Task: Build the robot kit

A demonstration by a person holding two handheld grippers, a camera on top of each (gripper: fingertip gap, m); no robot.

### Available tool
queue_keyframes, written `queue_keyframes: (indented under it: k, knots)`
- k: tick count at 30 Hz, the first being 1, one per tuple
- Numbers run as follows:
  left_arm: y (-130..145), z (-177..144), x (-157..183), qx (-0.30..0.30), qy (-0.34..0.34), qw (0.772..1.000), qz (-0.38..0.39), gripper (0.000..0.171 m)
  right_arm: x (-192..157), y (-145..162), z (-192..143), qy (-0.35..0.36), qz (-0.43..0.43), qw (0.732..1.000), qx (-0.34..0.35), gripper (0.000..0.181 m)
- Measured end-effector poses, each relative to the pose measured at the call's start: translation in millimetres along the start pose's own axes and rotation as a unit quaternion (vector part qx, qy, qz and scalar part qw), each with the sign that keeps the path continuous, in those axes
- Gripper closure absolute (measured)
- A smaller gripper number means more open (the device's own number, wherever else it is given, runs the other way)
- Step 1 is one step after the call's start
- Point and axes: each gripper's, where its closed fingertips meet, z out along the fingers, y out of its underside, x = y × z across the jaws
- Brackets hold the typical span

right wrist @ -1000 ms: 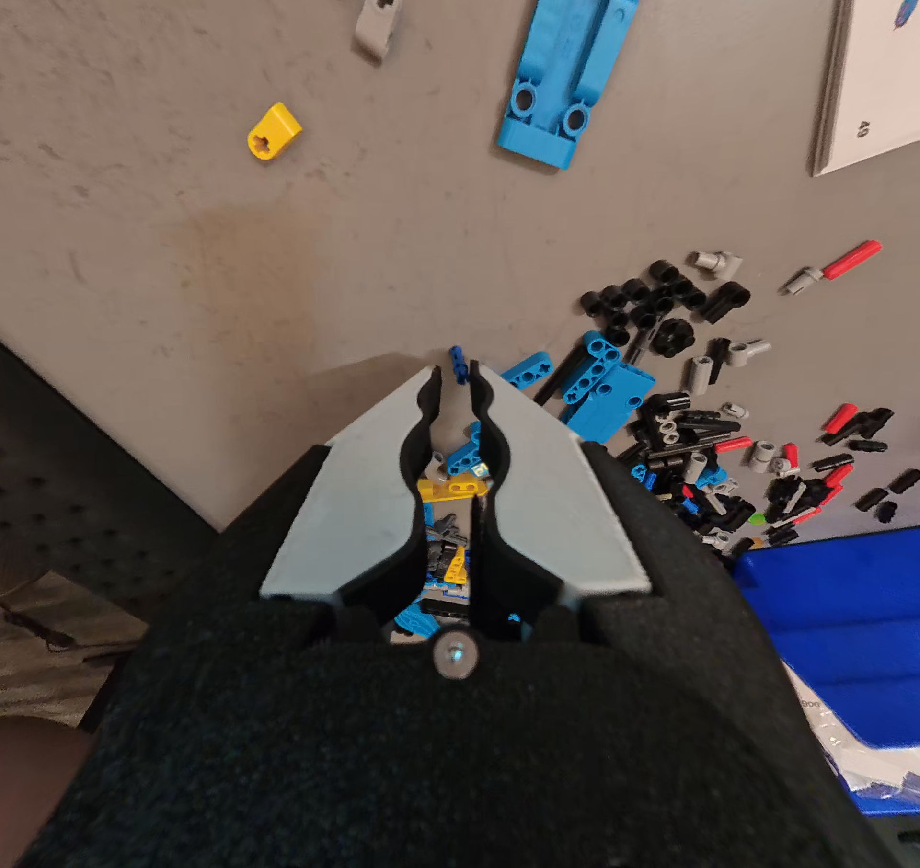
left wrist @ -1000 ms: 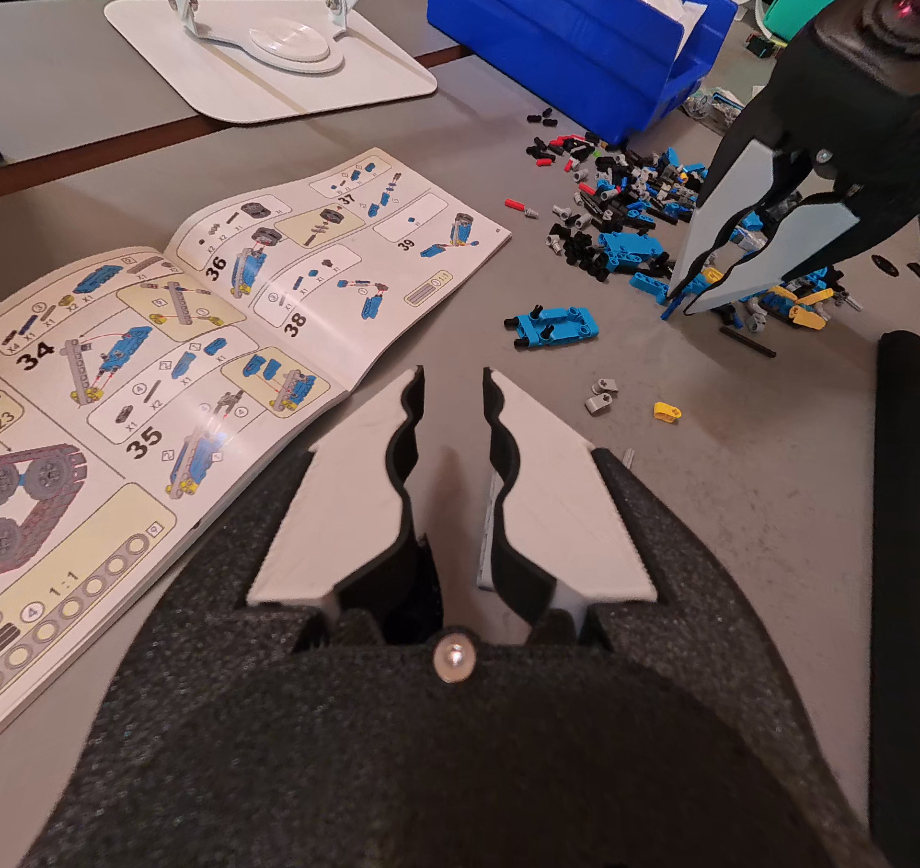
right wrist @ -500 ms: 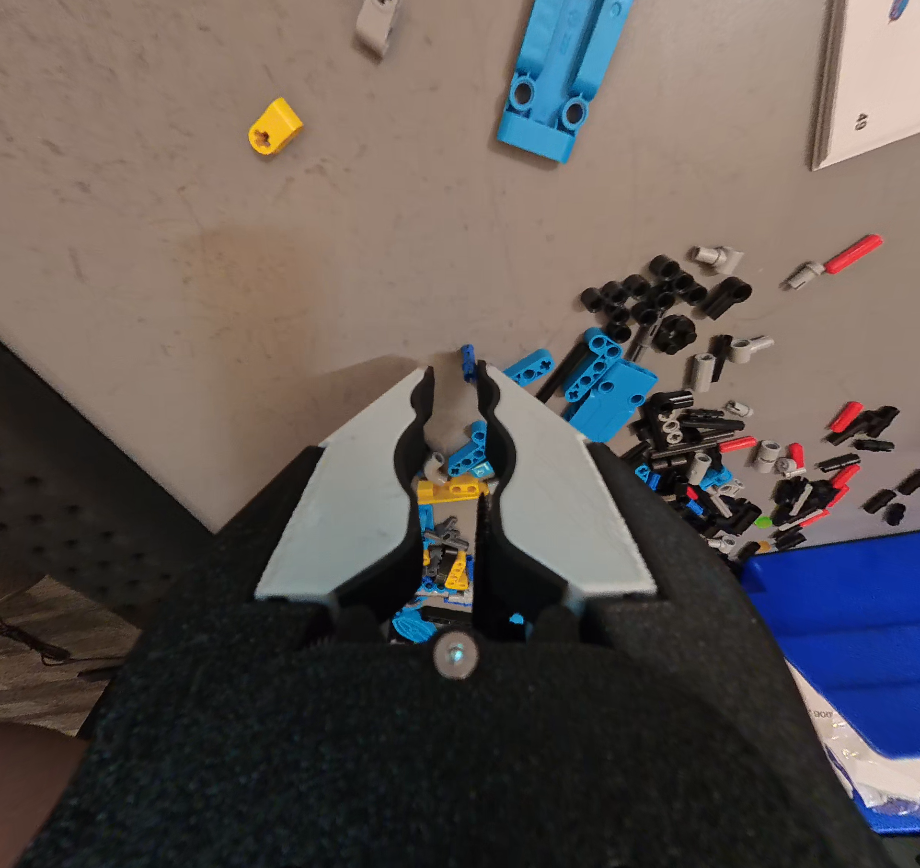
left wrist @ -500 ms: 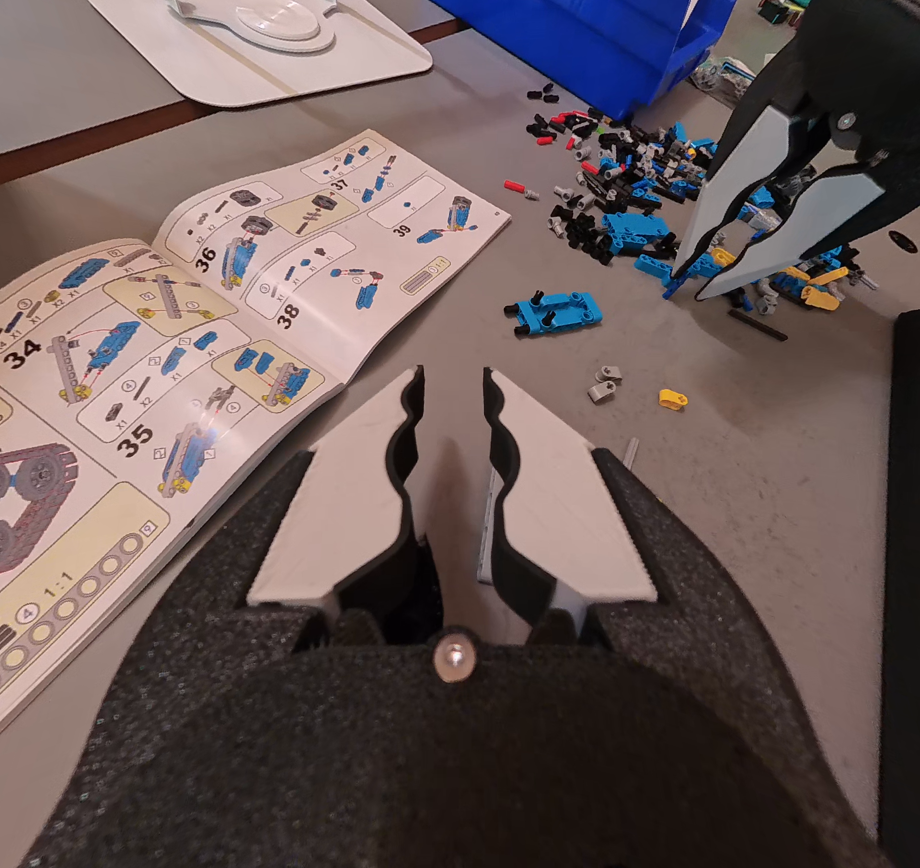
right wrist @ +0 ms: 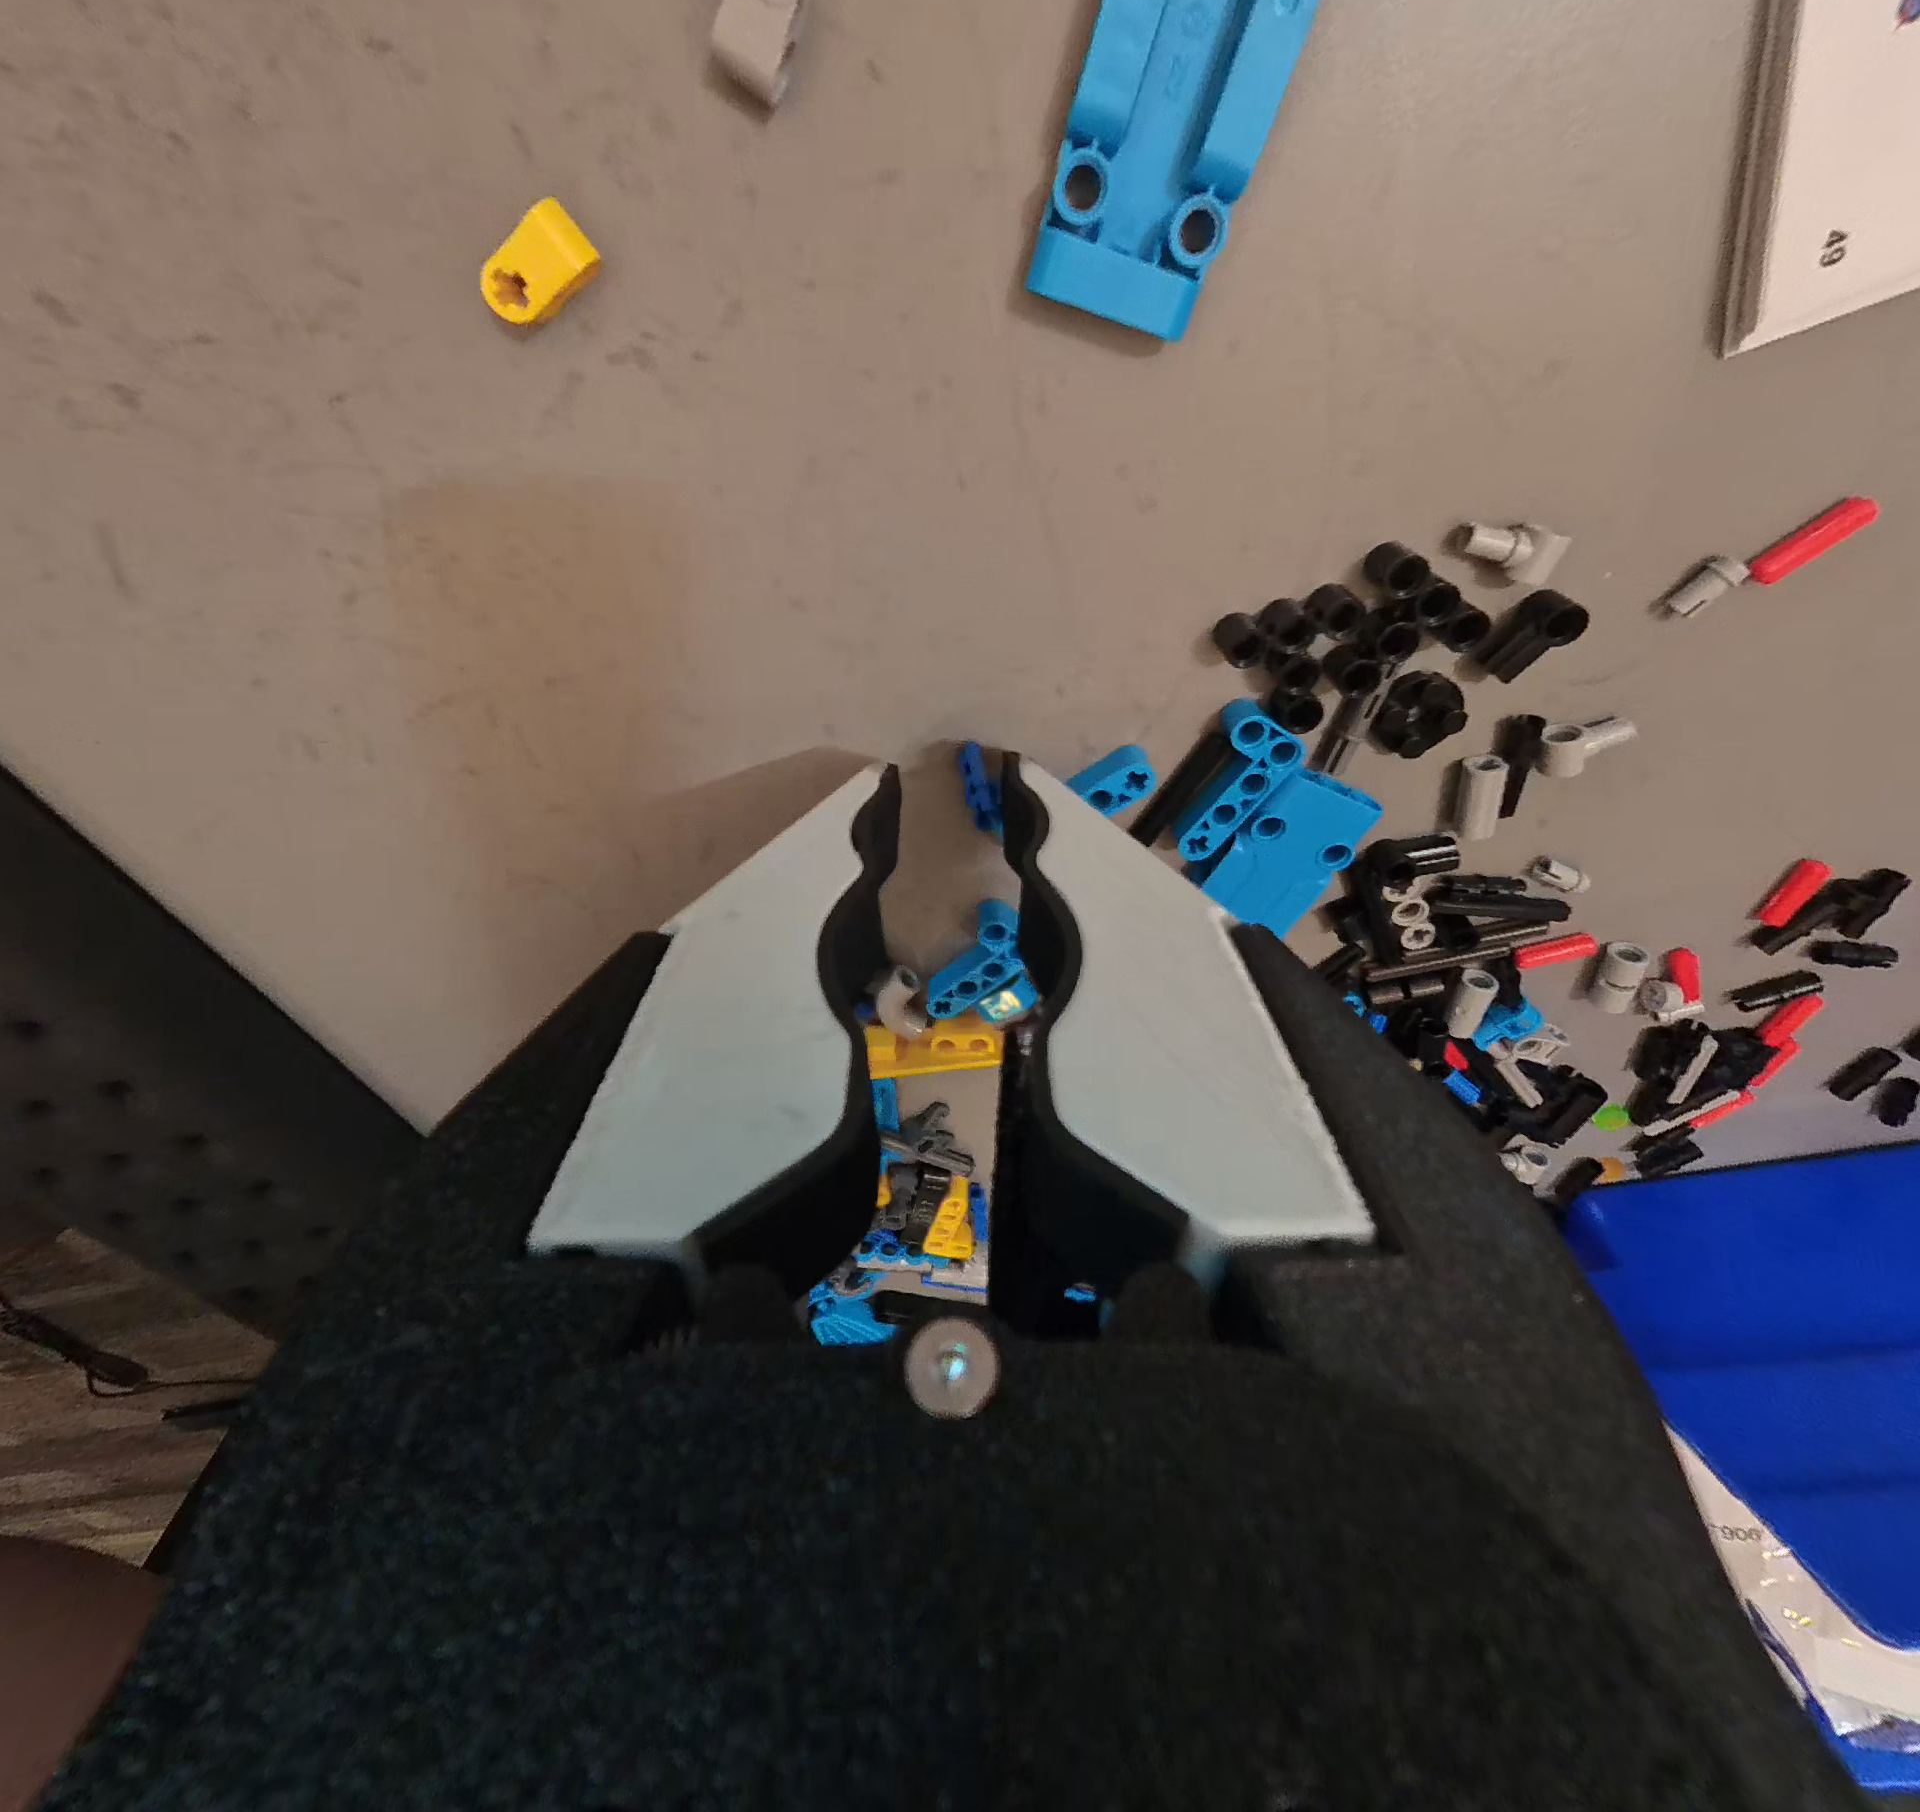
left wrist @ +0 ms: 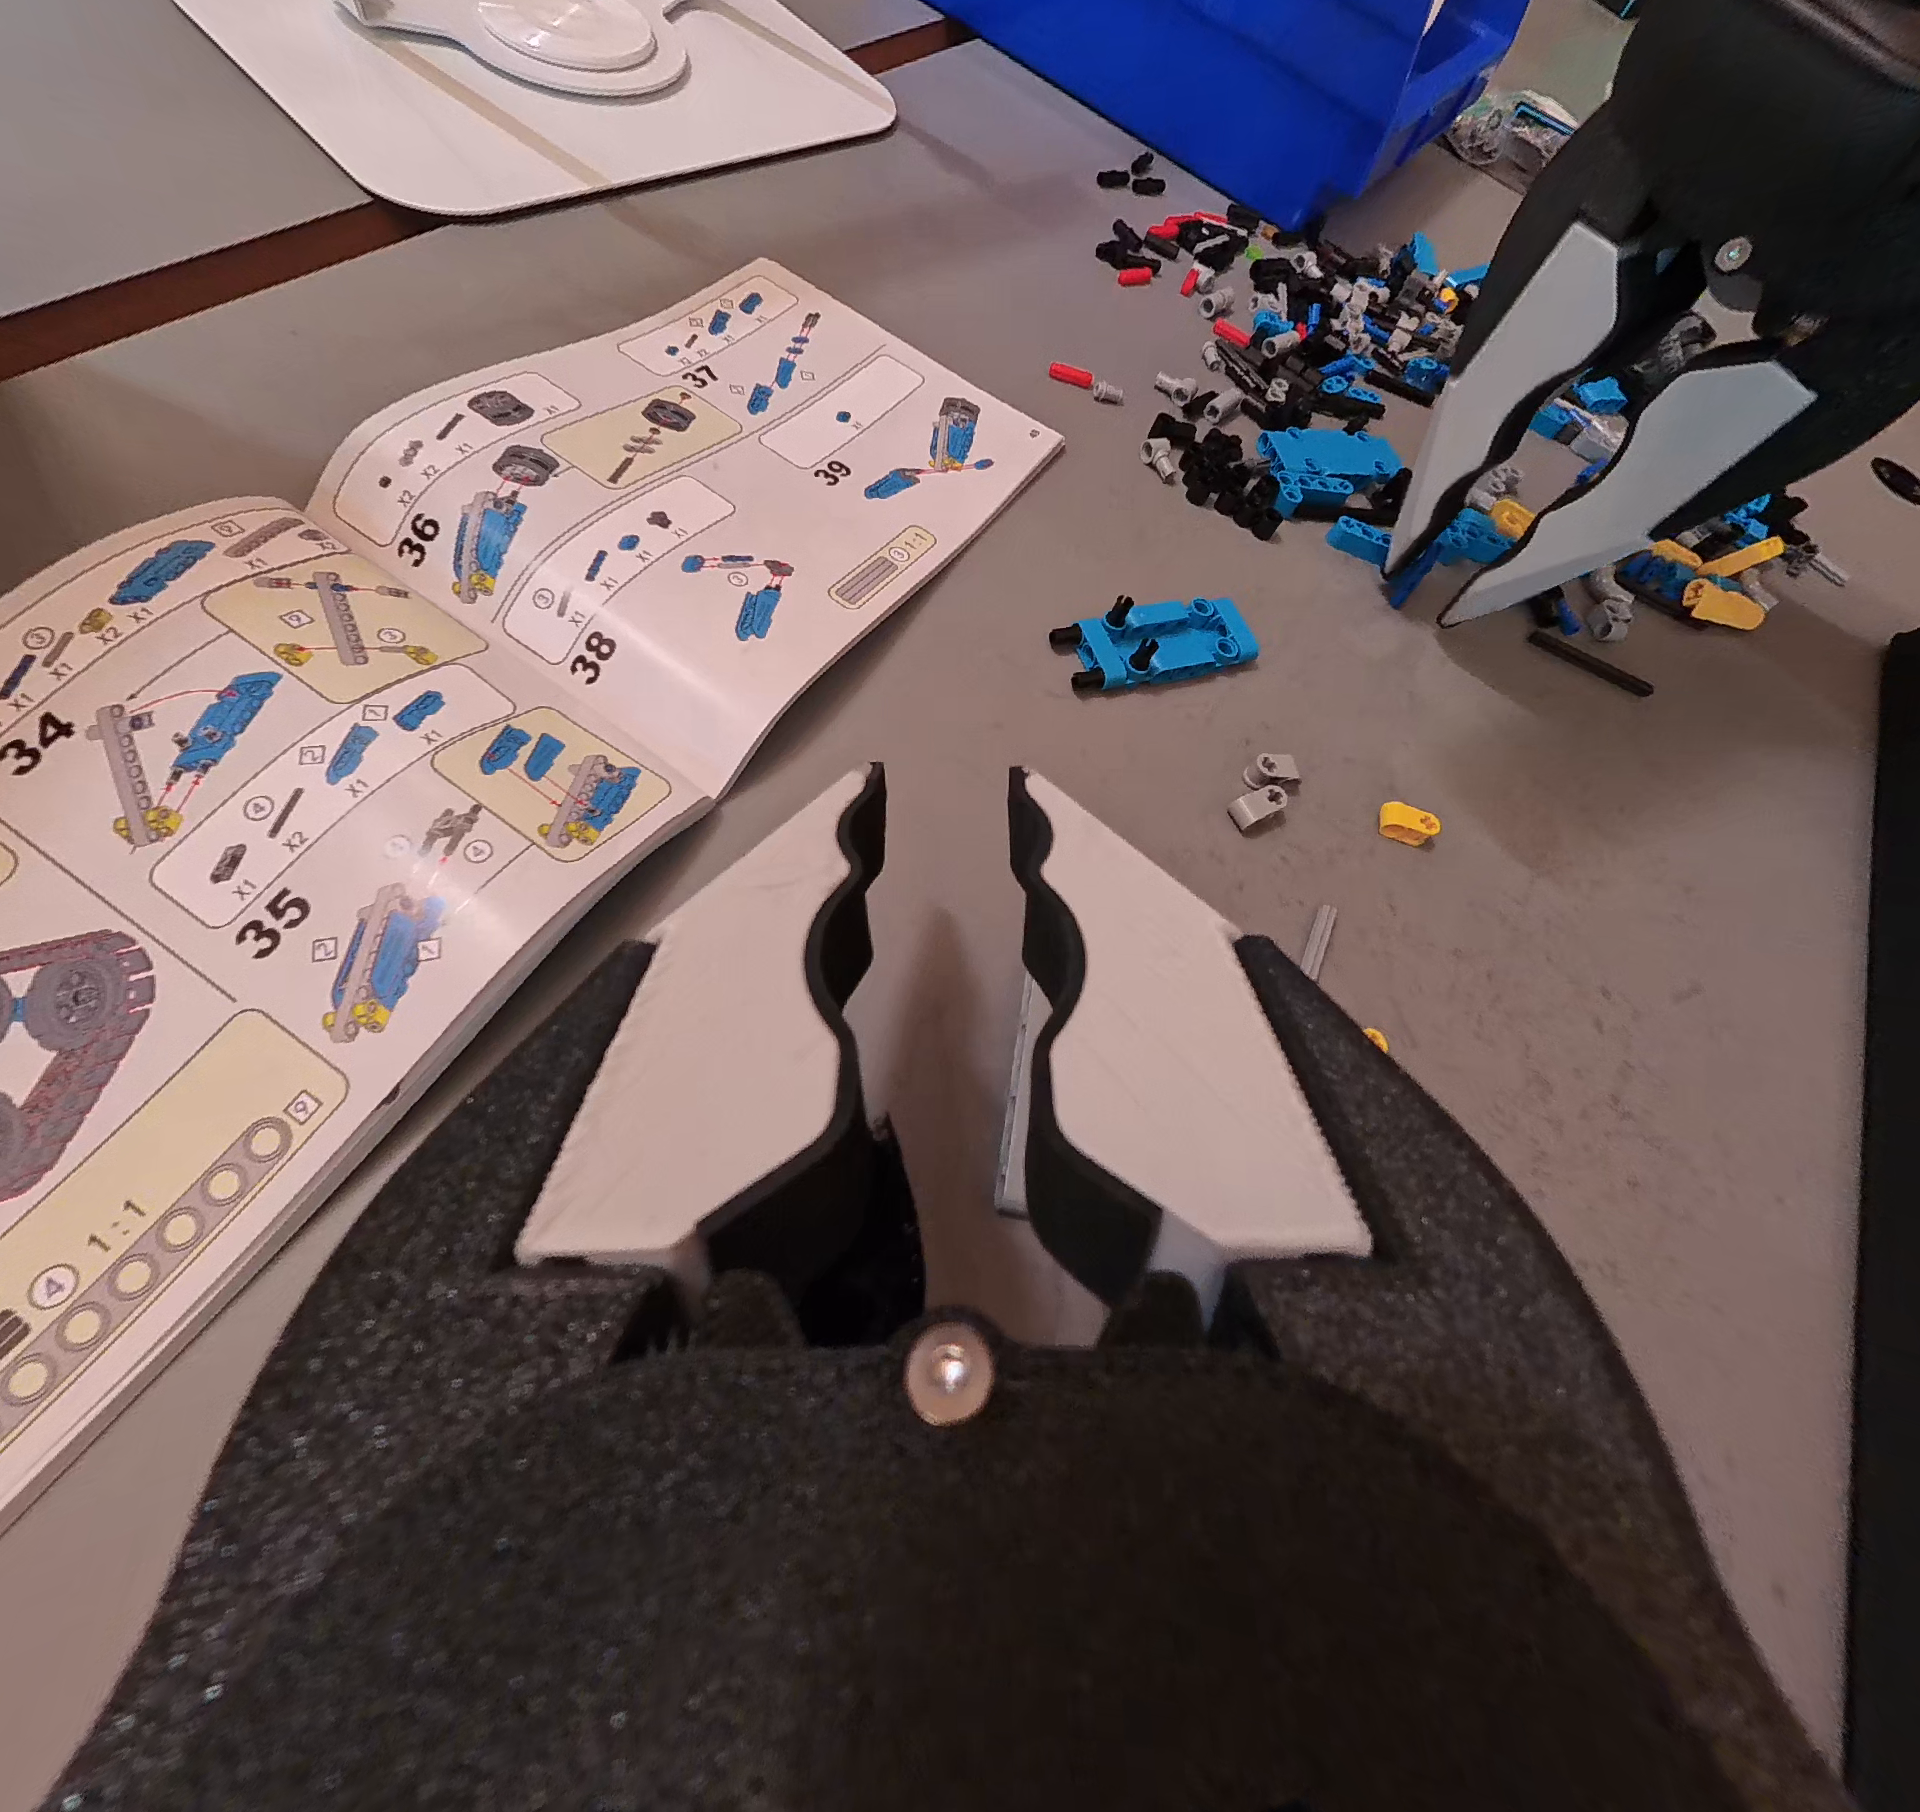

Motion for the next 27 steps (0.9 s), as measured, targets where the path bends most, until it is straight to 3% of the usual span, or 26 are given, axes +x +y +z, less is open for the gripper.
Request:
queue_keyframes:
  k: [27]
  knots:
    - [1.7, 1.1, 2.7, -0.007, -0.001, 1.000, 0.013, 0.149, -3.2, -3.1, 4.1, 0.011, -0.011, 0.999, 0.038, 0.157]
